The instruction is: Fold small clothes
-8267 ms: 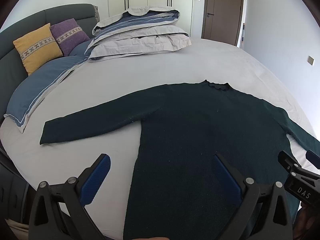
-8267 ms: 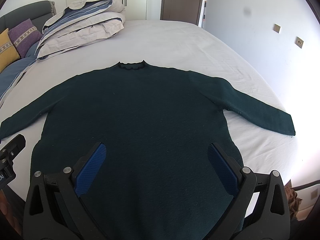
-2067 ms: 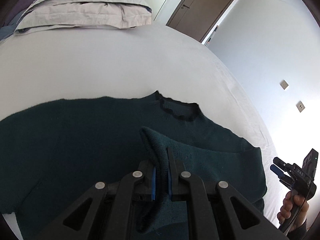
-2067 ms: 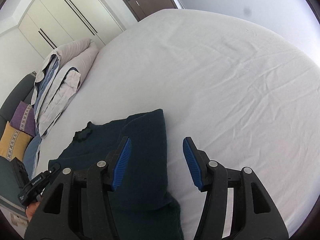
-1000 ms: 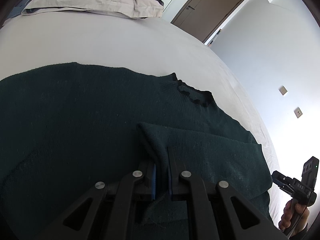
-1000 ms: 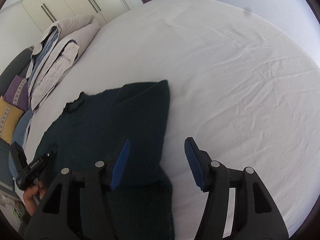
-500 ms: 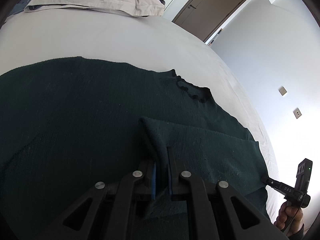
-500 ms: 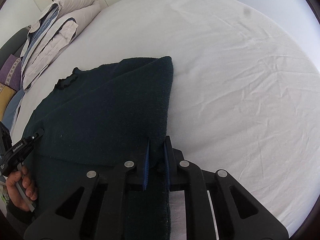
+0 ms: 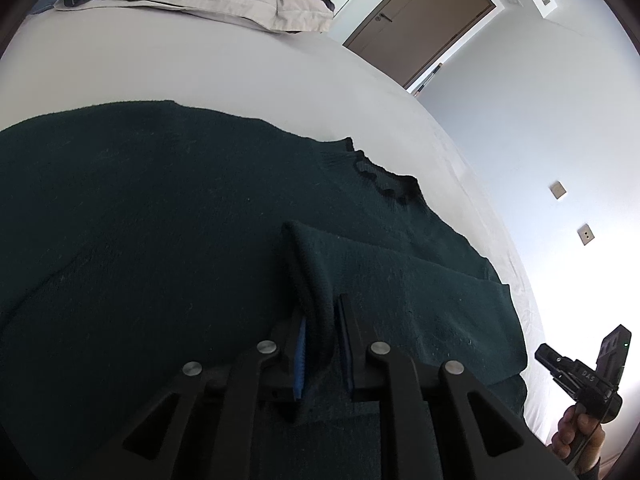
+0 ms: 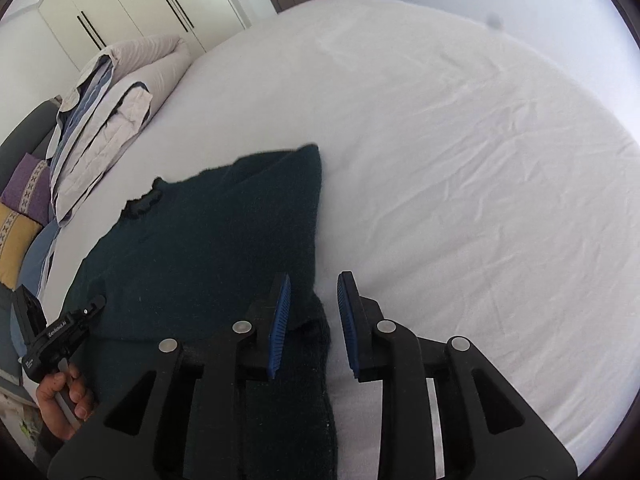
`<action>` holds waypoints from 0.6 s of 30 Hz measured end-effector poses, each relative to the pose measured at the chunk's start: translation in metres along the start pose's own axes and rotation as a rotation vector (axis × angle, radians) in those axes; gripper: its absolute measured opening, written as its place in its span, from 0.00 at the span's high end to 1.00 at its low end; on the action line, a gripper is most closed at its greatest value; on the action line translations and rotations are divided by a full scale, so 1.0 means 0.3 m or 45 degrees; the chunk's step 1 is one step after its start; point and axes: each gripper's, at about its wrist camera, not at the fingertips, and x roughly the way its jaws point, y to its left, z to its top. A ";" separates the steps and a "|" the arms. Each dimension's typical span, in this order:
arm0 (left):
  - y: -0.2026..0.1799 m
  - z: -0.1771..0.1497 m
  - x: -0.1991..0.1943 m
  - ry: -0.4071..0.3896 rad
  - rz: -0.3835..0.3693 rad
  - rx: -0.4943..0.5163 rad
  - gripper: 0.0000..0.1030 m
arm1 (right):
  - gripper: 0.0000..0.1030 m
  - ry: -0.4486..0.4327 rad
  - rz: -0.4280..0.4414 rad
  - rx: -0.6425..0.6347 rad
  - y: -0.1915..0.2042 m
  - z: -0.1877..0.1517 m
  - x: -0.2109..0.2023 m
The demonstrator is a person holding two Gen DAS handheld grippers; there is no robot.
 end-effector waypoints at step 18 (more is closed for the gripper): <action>0.291 0.002 -0.523 -0.249 0.108 -0.187 0.39 | 0.53 -0.048 0.134 -0.137 0.263 -0.061 -0.125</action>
